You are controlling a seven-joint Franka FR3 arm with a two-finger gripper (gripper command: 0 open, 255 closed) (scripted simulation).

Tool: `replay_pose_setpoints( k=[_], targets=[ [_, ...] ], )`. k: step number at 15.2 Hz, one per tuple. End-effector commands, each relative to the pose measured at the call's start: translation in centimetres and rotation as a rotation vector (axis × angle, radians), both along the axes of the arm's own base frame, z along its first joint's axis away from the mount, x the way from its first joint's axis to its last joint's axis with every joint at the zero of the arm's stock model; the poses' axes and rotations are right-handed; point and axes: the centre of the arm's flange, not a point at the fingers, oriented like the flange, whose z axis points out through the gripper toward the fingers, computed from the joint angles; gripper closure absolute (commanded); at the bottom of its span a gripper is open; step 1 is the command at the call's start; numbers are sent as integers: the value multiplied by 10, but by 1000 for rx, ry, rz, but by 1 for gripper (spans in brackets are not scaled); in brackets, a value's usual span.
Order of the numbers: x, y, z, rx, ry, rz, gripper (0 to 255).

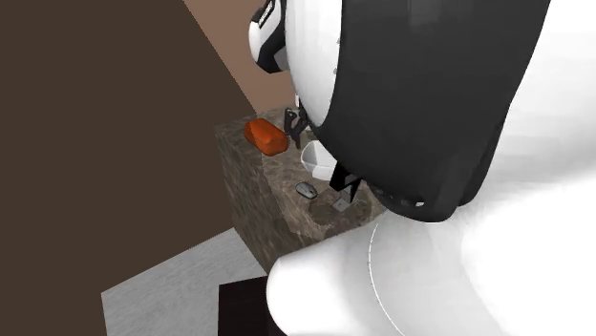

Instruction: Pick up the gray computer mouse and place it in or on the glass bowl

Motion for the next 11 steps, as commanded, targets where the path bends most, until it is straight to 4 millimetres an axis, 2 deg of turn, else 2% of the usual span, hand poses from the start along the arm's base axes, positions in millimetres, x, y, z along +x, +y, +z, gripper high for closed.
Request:
replay_pose_setpoints(
  k=[1, 11],
  targets=[
    [16, -8, -20, 7, -2, 9, 0],
    [89, -39, -127, 44, 4, 55, 0]
  ],
)
